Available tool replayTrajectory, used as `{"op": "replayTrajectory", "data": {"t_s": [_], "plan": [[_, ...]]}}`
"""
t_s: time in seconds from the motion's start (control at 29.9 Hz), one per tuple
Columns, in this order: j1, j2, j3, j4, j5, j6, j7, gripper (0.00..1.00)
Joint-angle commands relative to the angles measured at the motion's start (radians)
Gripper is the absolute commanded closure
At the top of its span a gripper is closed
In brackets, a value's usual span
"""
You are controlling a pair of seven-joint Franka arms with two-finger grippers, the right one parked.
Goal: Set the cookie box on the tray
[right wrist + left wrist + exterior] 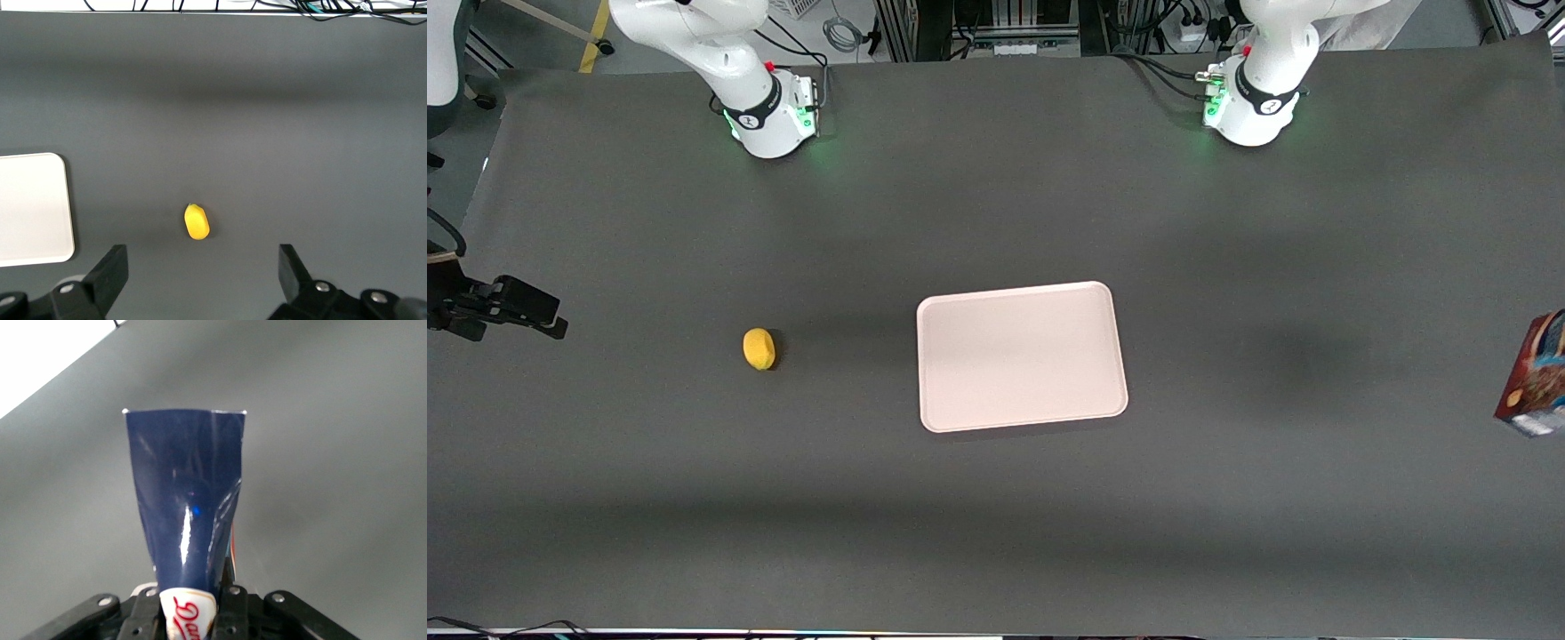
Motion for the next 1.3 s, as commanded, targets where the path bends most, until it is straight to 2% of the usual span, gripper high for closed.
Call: {"op": "replayTrajectory", "data": {"t_s": [0.0,0.1,0.2,0.37,0.67,0.94,1.1,1.27], "plan": [[-0.009,-0.003,0.01,0.069,0.031,-0.076,-0.041,0.77],[-0.01,-0.012,-0.003,0.069,0.029,-0.079,-0.078,0.77],[-0.016,-0.025,-0.03,0.069,0.021,-0.114,-0.211,0.77],[-0.016,-0.061,-0.192,0.064,0.024,-0.18,-0.541,0.75],[-0.016,-0.062,-0.505,0.029,0.04,-0.141,-1.14,0.76],[-0.022,-0.062,-0.729,-0.066,0.149,-0.032,-1.467,0.76],[-0.027,-0.068,-0.823,-0.178,0.199,0.036,-1.633,0.76],[-0.027,-0.101,-0.891,-0.31,0.215,0.12,-1.768,0.75]]}}
